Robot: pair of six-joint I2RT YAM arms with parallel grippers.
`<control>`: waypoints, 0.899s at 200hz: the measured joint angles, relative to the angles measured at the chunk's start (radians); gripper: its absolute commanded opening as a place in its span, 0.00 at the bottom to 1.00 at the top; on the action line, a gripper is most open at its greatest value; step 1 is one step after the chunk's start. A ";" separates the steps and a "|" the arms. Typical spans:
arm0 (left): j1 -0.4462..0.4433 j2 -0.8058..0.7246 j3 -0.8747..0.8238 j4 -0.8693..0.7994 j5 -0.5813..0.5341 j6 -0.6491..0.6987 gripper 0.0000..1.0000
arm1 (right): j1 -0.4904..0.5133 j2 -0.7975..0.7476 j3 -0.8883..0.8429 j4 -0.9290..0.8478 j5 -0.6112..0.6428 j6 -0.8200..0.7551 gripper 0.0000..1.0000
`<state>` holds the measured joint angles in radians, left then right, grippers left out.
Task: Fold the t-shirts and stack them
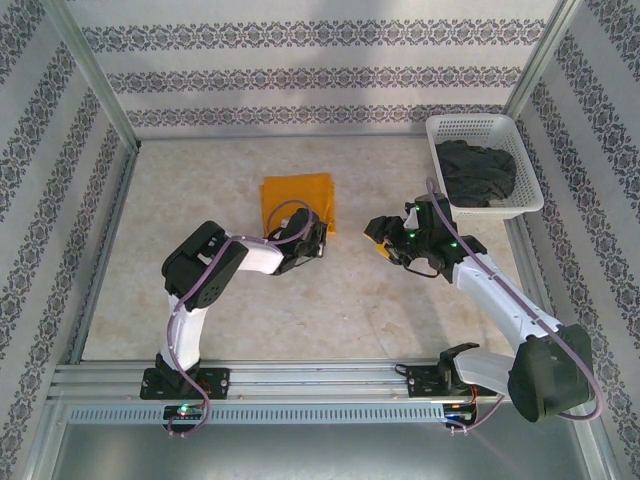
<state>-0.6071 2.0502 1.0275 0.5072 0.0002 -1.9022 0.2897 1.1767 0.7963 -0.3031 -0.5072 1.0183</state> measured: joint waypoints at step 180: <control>0.948 0.253 0.460 -0.321 0.792 0.812 0.00 | 0.033 0.152 0.125 -0.006 -0.034 -0.053 0.54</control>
<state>0.3408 2.3028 1.4876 0.1860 0.7918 -1.0901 0.3225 1.3285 0.9211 -0.3092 -0.5411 0.9649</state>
